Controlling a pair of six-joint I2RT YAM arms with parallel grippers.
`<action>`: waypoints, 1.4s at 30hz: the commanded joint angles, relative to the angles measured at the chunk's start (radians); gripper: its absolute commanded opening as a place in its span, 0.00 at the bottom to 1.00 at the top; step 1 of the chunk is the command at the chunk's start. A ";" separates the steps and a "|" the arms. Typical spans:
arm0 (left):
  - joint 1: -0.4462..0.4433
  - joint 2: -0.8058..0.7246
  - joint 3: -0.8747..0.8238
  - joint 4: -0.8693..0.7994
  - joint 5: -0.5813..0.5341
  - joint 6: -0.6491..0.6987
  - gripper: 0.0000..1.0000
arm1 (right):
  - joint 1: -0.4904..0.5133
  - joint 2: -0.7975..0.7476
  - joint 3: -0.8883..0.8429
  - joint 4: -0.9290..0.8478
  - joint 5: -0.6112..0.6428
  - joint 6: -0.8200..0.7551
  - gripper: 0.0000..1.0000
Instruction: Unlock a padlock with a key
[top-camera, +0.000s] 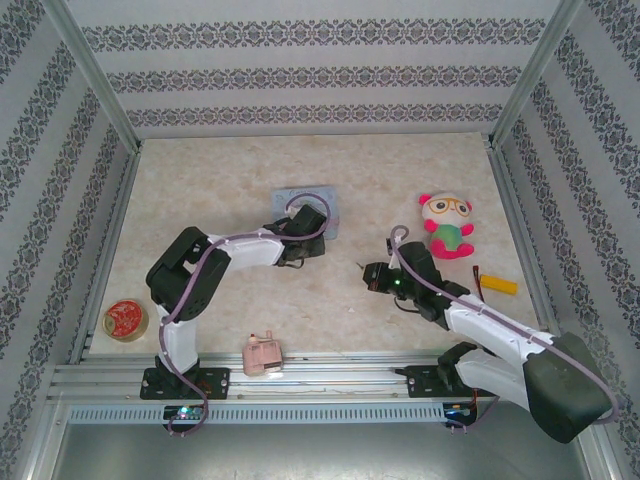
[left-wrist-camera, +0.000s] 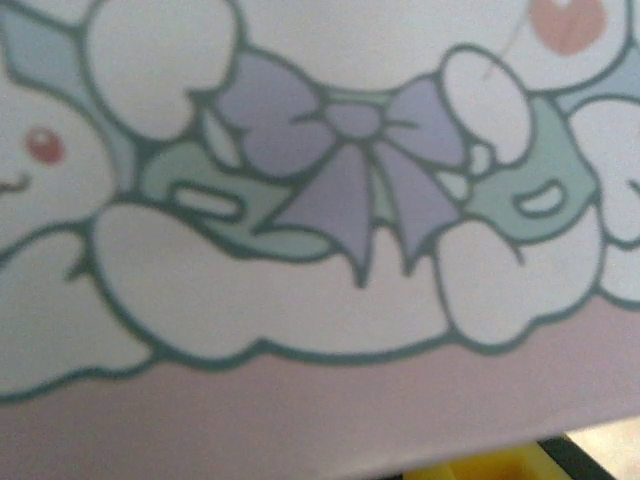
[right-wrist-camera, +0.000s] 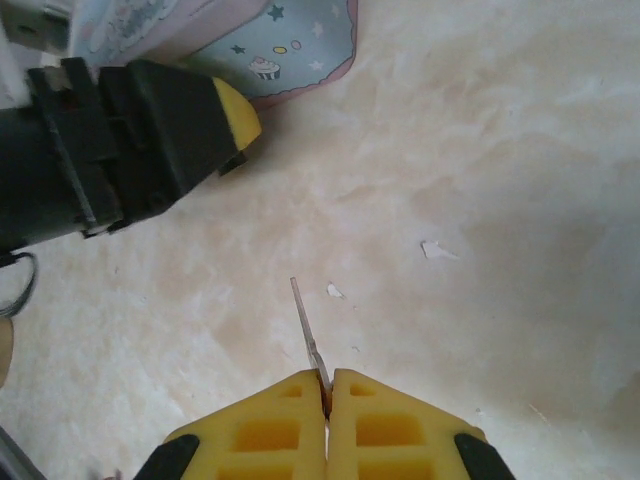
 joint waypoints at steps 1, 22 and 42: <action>-0.022 -0.058 -0.045 0.046 0.077 -0.147 0.19 | 0.049 0.017 -0.069 0.133 0.091 0.037 0.00; -0.022 -0.058 -0.130 0.204 0.182 -0.317 0.18 | 0.282 0.419 -0.041 0.626 0.348 0.037 0.00; -0.015 -0.042 -0.141 0.231 0.217 -0.327 0.18 | 0.277 0.673 -0.048 0.984 0.338 0.091 0.00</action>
